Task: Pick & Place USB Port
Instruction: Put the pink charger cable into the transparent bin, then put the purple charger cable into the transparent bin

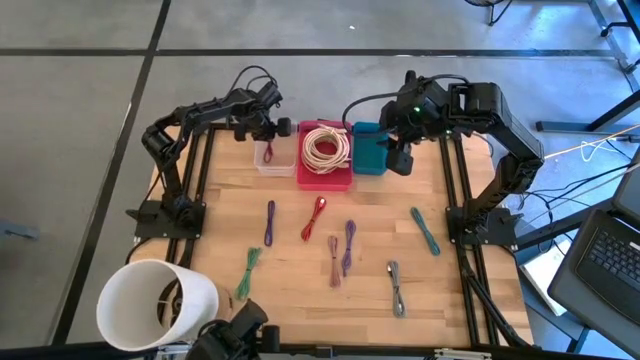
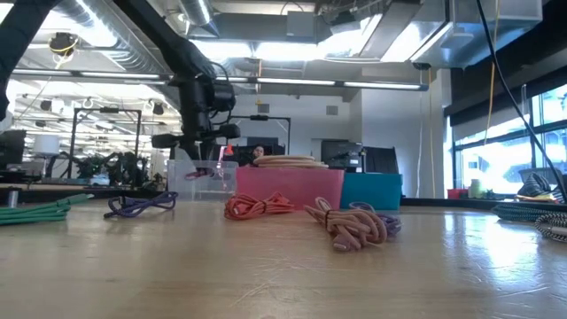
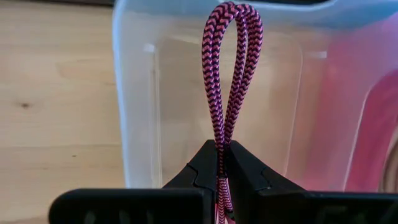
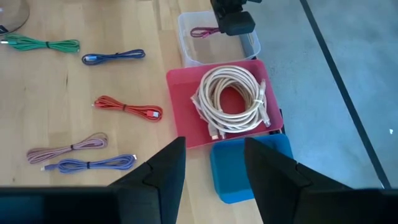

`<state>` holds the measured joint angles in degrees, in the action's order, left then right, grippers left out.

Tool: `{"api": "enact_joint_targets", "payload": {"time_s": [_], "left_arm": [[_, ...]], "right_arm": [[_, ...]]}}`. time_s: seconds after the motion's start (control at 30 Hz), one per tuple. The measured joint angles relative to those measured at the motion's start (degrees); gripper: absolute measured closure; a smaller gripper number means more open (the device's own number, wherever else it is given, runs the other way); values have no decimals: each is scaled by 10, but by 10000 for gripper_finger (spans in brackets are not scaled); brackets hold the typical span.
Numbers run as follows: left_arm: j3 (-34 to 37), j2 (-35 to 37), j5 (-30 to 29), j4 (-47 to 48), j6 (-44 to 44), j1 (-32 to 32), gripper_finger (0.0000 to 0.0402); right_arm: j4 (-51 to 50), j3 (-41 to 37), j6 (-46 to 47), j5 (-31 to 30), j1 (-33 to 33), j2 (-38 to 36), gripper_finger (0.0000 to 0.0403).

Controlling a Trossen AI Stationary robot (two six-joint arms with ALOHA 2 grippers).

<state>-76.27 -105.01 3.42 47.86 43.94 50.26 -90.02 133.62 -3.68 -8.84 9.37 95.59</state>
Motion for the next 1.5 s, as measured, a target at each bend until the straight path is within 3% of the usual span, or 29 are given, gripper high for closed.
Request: {"api": "enact_joint_targets", "payload": {"time_s": [0.63, 1.03, 1.23, 1.33, 1.5], "left_arm": [[1, -69, -12, -9, -11, -30, 388], [-13, -67, 3, -16, -40, -28, 253], [-13, -13, 19, -4, -76, -28, 228], [-13, 39, 16, -2, -87, -29, 229], [-14, 147, 64, 35, -110, -64, 236]], "right_arm": [[0, 0, 4, -1, 0, 0, 238], [0, 0, 5, -1, 0, 0, 238], [0, 0, 4, -1, 0, 0, 238], [0, 0, 2, -1, 0, 0, 238], [0, 0, 2, -1, 0, 0, 238]]}}
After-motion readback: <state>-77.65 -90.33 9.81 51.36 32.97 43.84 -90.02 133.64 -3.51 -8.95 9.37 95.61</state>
